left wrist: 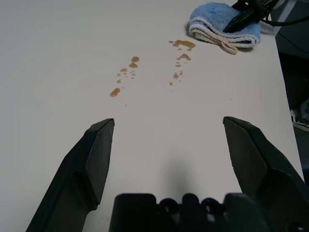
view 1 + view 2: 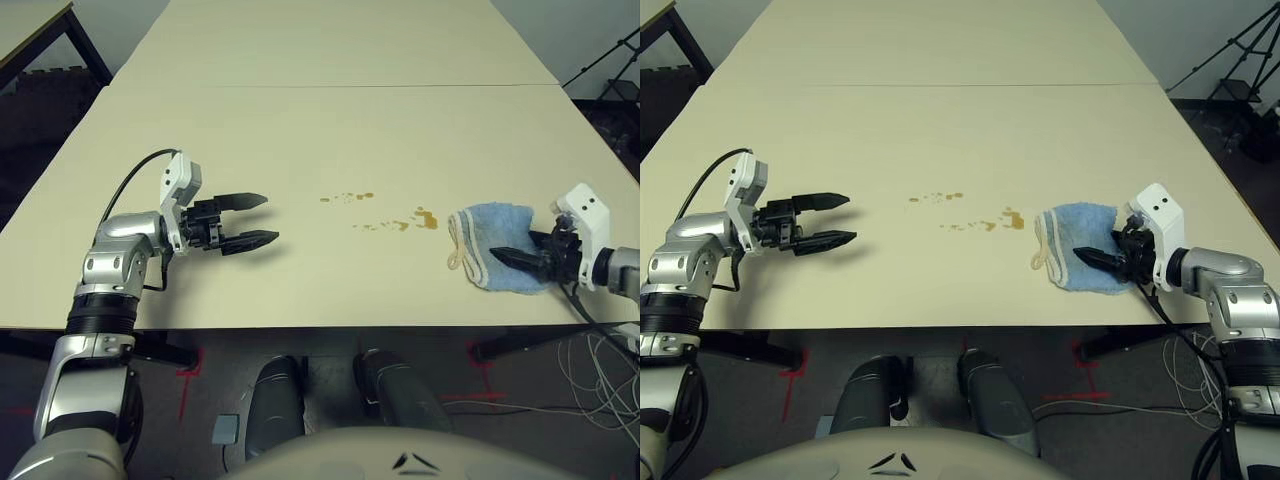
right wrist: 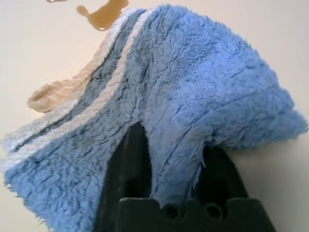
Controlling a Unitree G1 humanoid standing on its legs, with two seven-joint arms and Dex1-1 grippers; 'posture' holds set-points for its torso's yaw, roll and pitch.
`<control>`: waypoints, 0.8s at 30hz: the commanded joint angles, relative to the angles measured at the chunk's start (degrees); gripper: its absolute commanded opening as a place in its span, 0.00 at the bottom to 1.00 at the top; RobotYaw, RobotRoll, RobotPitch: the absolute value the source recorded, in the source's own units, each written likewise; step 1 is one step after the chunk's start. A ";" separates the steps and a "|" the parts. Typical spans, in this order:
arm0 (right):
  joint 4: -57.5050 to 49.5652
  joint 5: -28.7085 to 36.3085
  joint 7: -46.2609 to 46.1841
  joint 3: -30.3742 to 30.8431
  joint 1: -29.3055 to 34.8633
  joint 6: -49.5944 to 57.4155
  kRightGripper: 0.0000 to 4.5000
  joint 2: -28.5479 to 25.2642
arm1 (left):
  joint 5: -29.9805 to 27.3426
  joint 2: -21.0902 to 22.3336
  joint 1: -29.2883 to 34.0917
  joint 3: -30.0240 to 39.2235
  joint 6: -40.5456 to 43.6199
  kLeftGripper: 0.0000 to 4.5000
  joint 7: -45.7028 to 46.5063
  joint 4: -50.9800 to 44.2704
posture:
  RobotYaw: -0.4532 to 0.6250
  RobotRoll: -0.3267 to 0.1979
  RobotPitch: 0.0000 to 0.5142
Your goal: Wipe the water off the table with a rag.
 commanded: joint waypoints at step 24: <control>-1.99 1.84 -7.50 4.85 -7.86 7.95 0.03 7.15 | 0.65 1.81 0.51 0.22 -0.87 1.00 -0.09 -0.43 | 0.22 0.62 0.25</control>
